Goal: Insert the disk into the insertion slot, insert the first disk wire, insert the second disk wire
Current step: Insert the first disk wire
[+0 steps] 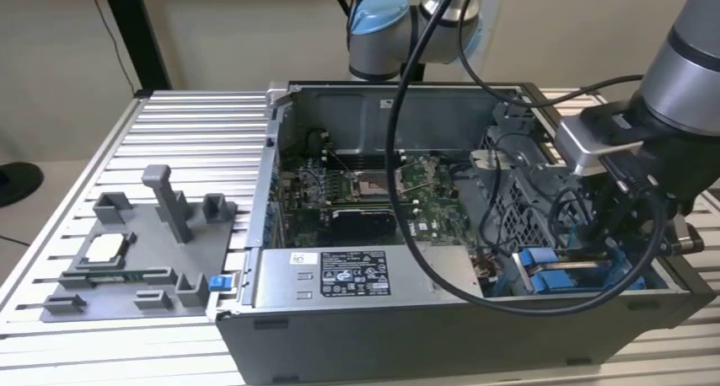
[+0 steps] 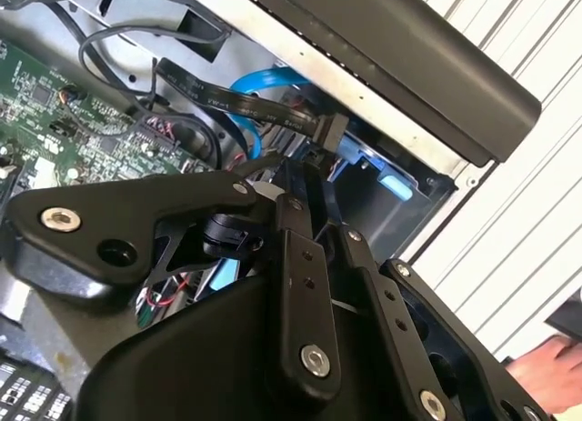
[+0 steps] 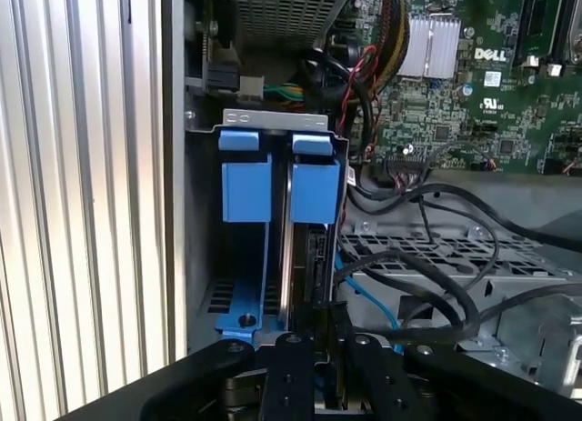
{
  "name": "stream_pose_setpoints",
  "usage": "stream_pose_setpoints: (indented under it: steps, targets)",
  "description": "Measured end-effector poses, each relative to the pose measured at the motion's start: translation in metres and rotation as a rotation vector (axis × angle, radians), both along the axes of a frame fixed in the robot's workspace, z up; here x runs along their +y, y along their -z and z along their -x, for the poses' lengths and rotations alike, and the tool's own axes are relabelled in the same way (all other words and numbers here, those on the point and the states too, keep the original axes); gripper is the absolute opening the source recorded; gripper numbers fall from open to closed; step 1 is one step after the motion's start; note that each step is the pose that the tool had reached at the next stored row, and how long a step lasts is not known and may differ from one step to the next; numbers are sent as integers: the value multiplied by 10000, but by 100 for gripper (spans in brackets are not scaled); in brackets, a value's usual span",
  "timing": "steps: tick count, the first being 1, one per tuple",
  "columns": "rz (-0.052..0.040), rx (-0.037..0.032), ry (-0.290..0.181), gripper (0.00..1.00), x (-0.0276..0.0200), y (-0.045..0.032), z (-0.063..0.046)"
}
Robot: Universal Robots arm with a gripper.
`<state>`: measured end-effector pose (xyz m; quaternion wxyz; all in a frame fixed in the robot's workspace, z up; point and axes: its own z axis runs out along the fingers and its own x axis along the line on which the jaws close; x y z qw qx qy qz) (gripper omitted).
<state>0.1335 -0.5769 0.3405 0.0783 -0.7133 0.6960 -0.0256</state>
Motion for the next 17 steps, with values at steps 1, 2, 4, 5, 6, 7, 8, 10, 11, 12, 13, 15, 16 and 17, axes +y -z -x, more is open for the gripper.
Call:
stream_pose_setpoints:
  steps: [1,2,4,5,6,7,8,10,11,12,13,15,16,17]
  targets:
    - [0,-5,5,0,0,3,0]
    - [1,-10,12,0,0,6,1]
    - [0,-18,31,0,0,12,3]
    - [0,-21,45,0,0,14,5]
    - [0,-23,63,0,0,17,7]
    - [-2,-24,83,0,1,20,9]
    - [0,-24,101,0,1,23,10]
    - [3,-25,134,0,3,35,11]
    - [-5,-24,151,0,3,47,12]
    - [-5,-25,175,0,3,57,13]
    - [1,-25,204,0,3,65,15]
    - [11,-25,260,0,3,79,20]
    - [7,-25,285,0,4,83,22]
    - [1,-24,310,0,4,87,25]
